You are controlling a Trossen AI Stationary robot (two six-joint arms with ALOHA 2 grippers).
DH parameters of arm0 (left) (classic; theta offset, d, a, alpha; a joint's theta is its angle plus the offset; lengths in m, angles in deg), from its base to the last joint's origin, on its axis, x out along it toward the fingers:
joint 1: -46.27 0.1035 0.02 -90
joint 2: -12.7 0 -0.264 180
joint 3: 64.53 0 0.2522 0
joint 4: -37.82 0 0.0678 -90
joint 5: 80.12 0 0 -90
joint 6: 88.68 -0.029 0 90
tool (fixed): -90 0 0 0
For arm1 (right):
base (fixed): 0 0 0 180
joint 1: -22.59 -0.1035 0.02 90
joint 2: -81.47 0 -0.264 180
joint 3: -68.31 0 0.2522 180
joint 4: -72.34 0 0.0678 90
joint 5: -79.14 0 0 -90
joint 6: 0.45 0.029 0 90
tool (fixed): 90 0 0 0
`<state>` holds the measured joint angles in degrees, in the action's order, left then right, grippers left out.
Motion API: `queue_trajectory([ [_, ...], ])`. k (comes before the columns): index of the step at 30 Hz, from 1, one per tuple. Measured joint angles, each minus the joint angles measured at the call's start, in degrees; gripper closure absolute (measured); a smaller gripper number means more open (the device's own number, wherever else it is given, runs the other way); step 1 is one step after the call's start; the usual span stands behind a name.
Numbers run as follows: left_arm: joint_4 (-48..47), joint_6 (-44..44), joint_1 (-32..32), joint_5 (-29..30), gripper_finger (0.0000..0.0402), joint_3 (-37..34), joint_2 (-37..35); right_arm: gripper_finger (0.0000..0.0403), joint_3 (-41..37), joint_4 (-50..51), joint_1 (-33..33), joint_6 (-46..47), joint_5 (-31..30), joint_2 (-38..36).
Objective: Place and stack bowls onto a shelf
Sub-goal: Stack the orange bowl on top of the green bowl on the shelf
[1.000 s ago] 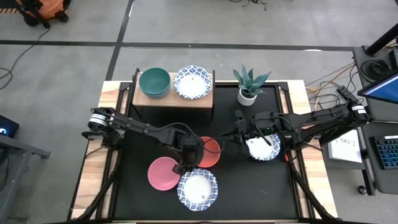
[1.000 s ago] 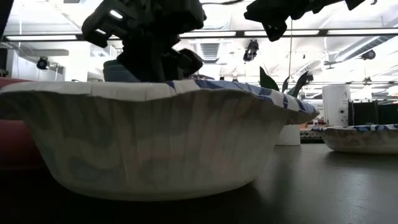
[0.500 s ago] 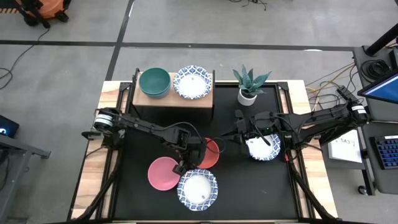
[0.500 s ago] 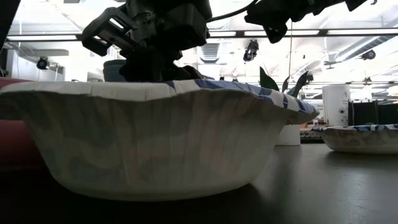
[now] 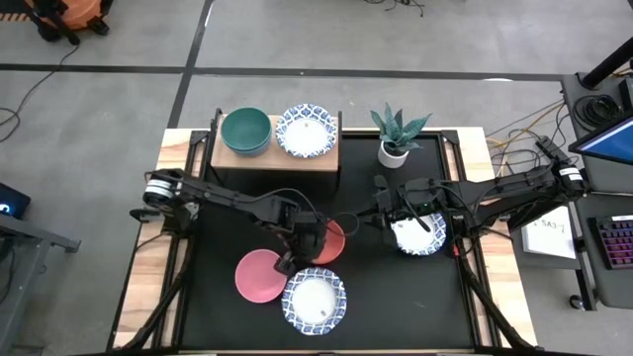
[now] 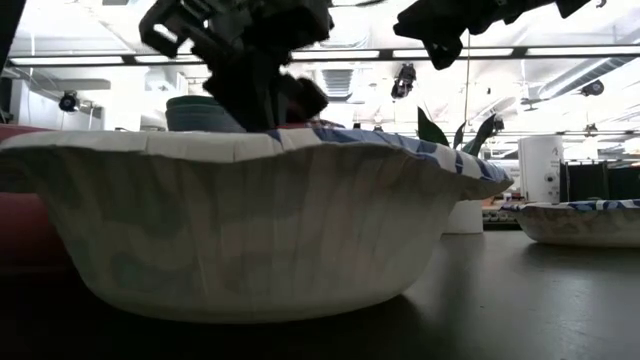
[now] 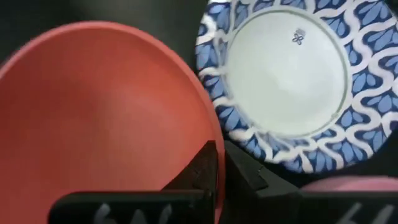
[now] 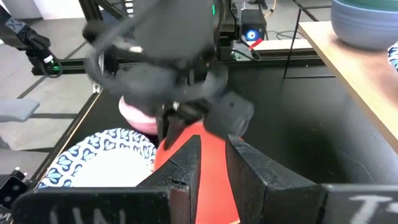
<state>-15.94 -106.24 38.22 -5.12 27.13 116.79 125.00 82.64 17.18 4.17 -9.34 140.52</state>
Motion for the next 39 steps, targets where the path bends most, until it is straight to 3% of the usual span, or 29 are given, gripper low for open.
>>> queue_trajectory([
  [4,-7.93,-0.95,-0.97,5.83,0.0401,4.82,-1.92,0.0339,0.0,-0.15,0.0,0.27,0.0,0.0],
  [14,-19.18,-3.56,-2.08,8.33,0.0401,15.28,-9.43,0.0339,0.0,-0.09,0.0,0.28,0.0,0.0],
  [21,-31.4,-2.44,-1.28,24.29,0.0401,20.65,-16.22,0.0338,0.0,-0.07,0.0,0.28,-0.02,0.0],
  [24,-33.5,-1.68,0.11,27.92,0.0401,21.36,-19.88,0.0339,0.0,-0.04,0.0,0.28,-0.02,0.0],
  [32,-38.85,2.83,10.65,36.94,0.0401,21.5,-28.2,0.0338,0.0,0.12,0.0,0.29,-0.02,0.0],
  [39,-40.17,1.84,27.15,34.93,0.0401,21.45,-29.37,0.0336,-0.05,0.17,0.0,0.29,-0.02,0.0],
])
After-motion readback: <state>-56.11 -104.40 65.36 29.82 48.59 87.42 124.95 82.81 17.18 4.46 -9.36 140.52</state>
